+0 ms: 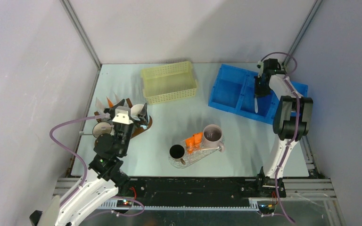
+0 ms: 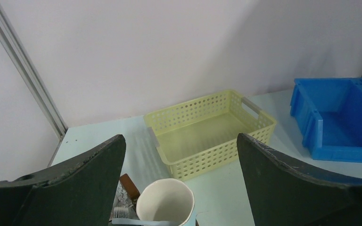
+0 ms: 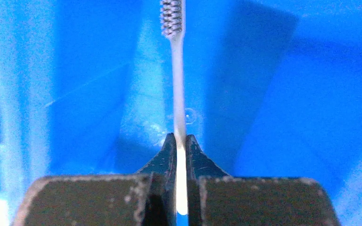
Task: Prepare toiletry sets of a toothbrush and toothpaste on the tray
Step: Pick up the toothbrush from the storage box.
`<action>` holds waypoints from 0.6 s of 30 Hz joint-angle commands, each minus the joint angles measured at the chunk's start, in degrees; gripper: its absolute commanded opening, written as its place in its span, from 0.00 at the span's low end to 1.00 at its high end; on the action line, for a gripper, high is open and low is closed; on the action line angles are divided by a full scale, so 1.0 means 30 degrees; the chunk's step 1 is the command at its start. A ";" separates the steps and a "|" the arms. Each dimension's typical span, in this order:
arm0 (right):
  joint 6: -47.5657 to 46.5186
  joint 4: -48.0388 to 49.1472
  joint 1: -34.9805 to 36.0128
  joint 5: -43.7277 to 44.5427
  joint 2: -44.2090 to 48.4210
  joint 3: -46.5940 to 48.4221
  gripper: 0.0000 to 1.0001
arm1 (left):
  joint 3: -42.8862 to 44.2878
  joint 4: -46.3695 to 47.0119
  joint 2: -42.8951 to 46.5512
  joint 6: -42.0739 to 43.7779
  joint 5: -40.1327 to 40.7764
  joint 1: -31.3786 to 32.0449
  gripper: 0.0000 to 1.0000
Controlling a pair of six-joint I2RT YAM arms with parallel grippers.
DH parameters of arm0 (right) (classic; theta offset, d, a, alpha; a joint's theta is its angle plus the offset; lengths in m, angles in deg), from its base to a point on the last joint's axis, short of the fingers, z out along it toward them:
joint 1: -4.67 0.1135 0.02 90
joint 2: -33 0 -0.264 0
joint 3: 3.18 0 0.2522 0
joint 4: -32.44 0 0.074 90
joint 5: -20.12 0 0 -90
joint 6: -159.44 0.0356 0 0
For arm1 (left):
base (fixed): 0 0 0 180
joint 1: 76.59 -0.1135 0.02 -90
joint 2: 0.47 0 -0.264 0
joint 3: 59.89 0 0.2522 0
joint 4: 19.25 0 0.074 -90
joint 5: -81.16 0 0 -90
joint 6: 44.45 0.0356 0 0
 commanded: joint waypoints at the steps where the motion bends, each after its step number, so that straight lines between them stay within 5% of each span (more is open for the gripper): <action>1: -0.0832 0.1666 0.0023 0.0390 0.2747 -0.0463 0.00 | 0.1117 -0.0109 -0.0141 -0.0472 -0.0604 -0.0134 0.95; 18: -0.1547 0.4054 0.1741 -0.2808 0.9969 -0.2786 0.00 | 0.4327 -0.1896 -0.2540 -0.1957 -0.5245 -0.0131 0.95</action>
